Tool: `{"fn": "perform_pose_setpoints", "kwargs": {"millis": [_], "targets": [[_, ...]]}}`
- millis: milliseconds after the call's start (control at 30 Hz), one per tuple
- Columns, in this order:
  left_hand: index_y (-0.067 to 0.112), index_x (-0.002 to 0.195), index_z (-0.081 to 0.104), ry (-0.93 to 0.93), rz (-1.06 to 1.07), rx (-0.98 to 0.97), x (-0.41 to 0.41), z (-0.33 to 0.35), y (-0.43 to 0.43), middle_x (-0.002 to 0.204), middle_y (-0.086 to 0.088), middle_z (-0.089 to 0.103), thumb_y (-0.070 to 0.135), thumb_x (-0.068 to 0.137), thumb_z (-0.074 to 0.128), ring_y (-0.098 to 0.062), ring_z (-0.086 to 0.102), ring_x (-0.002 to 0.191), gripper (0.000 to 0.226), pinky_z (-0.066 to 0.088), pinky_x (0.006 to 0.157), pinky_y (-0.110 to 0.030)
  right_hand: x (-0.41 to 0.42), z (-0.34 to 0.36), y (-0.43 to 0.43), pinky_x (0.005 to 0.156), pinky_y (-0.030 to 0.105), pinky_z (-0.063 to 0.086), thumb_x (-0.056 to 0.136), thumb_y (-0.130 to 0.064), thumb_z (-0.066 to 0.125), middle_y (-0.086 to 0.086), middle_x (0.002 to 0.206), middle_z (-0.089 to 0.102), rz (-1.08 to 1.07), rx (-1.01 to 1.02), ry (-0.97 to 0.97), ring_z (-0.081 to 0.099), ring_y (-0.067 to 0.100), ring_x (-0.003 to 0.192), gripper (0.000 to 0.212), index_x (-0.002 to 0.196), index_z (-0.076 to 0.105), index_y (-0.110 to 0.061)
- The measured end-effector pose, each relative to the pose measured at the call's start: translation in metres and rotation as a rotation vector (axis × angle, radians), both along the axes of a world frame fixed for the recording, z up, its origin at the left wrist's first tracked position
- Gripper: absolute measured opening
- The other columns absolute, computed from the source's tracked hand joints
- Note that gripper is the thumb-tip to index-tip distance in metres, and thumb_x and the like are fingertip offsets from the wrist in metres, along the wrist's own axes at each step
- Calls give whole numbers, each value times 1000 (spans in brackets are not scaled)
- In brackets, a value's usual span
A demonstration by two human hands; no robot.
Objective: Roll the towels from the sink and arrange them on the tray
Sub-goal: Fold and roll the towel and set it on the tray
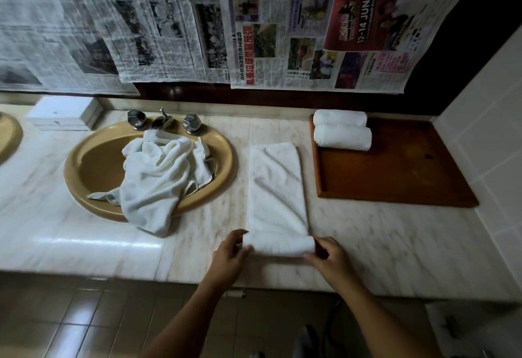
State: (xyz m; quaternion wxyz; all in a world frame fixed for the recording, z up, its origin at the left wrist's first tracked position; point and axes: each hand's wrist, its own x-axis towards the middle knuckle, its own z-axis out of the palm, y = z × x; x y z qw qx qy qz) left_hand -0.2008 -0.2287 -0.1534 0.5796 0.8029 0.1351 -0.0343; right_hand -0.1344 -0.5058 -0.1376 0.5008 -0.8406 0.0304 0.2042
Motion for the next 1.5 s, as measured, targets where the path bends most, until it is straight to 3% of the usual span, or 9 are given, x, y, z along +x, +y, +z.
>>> {"fn": "perform_pose_setpoints", "kwargs": {"millis": [167, 467, 633, 767, 933, 1067, 1200, 1300, 1500], "targets": [[43, 127, 55, 81, -1, 151, 6, -6, -2, 121, 14, 64, 78, 89, 41, -4, 60, 112, 55, 47, 101, -48, 6, 1, 4, 83, 33, 55, 94, -35, 68, -4, 111, 64, -27, 14, 56, 63, 13, 100, 20, 112, 64, -27], [30, 88, 63, 119, 82, 349, 26, 0, -12, 84, 10, 63, 81, 87, 31, -12, 59, 81, 60, 52, 85, -51, 17, 4, 10, 77, 46, 58, 95, -44, 63, 2, 84, 68, -70, -98, 94, 65, 21, 80, 23, 89, 69, -23], [29, 86, 60, 222, 75, 402, 34, 8, -15, 82, 9, 64, 71, 94, 40, -13, 60, 78, 47, 52, 86, -49, 15, 15, 19, 66, 32, 53, 97, -45, 58, -3, 104, 61, -102, -138, 47, 63, 17, 89, 27, 118, 50, -30], [27, 80, 56, 290, 84, 455, 39, 13, -17, 77, 6, 62, 68, 96, 42, -16, 59, 75, 47, 52, 87, -46, 10, 15, 26, 74, 30, 49, 103, -39, 49, -12, 117, 42, -5, -209, -96, 55, 16, 103, 37, 135, 32, -42], [26, 73, 52, 341, 62, 515, 45, 23, -19, 74, 6, 59, 67, 97, 40, -14, 55, 73, 49, 47, 82, -40, 0, 1, 26, 61, 30, 51, 97, -23, 59, -2, 111, 46, 88, -561, -587, 51, 19, 93, 17, 114, 58, -26], [25, 75, 54, 361, 78, 525, 48, 23, -17, 75, 6, 59, 68, 96, 40, -16, 56, 75, 49, 50, 85, -42, 1, -1, 9, 81, 36, 54, 92, -38, 60, 1, 133, 52, 256, -622, -621, 52, 24, 113, 40, 128, 62, -21], [25, 105, 59, -16, 107, 663, 43, 21, -17, 98, 5, 62, 49, 95, 59, -19, 58, 89, 26, 53, 78, -40, 2, 7, 1, 102, 39, 47, 89, -44, 60, -3, 158, 36, 443, -743, -509, 39, 23, 137, 64, 148, 43, -26], [20, 114, 63, -416, -229, 925, 35, 7, -18, 116, -2, 60, 22, 91, 64, -25, 57, 98, 23, 51, 77, -39, 3, 13, 6, 103, 37, 46, 90, -37, 62, -3, 157, 39, 463, -780, -478, 41, 23, 137, 63, 149, 43, -26], [13, 124, 68, -606, -253, 908, 18, 3, -12, 126, -3, 67, 30, 98, 63, -25, 62, 113, 32, 54, 86, -39, 8, 41, 10, 102, 35, 42, 89, -34, 60, -5, 145, 49, 496, -758, -445, 46, 22, 124, 58, 144, 47, -25]]}}
